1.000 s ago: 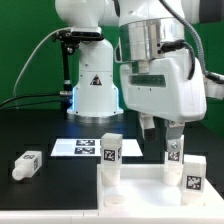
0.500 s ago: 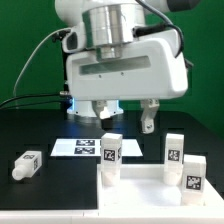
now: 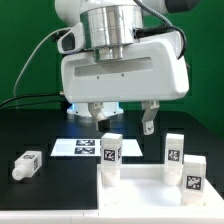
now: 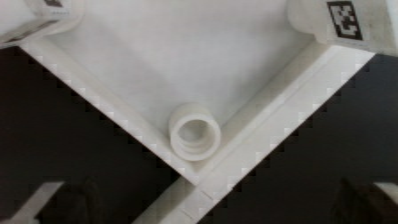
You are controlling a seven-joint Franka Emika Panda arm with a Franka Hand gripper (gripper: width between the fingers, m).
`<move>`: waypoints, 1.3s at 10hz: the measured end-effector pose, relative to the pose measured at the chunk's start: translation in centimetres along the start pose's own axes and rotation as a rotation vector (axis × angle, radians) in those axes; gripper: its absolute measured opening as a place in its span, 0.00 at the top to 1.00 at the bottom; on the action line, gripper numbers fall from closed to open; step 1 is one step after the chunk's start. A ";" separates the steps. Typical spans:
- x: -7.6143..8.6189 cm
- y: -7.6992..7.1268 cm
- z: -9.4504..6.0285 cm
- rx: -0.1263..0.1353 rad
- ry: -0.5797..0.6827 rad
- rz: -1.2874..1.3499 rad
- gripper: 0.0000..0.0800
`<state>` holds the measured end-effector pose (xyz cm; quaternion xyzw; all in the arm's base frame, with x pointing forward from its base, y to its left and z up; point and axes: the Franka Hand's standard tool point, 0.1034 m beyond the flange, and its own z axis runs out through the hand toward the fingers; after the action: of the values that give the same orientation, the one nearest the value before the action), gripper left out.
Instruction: Assemble square table
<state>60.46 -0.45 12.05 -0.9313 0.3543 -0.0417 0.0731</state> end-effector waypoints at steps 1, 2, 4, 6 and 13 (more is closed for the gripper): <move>0.6 2.4 -0.3 -0.014 -0.008 -0.021 0.19; 1.2 5.1 -0.3 -0.029 -0.024 -0.063 0.19; 1.7 7.0 0.4 -0.040 0.019 -0.058 0.19; 1.5 6.9 0.4 -0.041 0.008 -0.061 0.19; 0.1 17.4 3.9 -0.110 -0.038 -0.208 0.19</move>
Offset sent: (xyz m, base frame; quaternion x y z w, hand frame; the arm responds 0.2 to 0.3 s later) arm -0.0247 -0.0223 -0.0206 0.0121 0.0933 -0.0102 0.9955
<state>49.72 -12.92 5.29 -0.9663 0.2560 -0.0117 0.0239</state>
